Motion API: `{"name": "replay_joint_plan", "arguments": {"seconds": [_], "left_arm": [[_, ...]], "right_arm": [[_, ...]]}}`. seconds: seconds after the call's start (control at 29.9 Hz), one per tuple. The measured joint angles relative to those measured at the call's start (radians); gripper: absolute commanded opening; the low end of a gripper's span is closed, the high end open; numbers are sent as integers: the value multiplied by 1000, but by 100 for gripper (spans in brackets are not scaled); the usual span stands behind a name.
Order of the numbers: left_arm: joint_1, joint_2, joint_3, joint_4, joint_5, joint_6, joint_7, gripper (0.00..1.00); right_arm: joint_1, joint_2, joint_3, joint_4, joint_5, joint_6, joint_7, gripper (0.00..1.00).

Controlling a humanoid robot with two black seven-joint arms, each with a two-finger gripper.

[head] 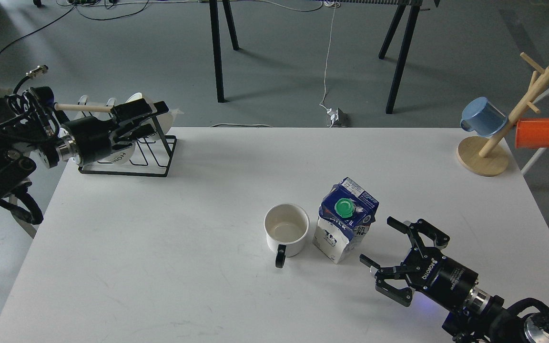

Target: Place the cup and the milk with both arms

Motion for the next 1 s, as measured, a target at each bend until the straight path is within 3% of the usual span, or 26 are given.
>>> {"name": "replay_joint_plan", "arguments": {"seconds": [0.23,0.4,0.7,1.0], "left_arm": [[33,30,-32,1,-84,0,0,99],[74,63,-66,-4,-173,0,0,99],[135,116,-74,-6,-273,0,0,99],[146,122,-111,-6,-296,0,0,99]], "right_arm": [[-113,-137,282,-15,3,0,0,99],[-46,-191,449,-98,2,0,0,99],[360,-229,295,-365,-5,0,0,99],[419,-180,248,-420,-11,0,0,99]]}}
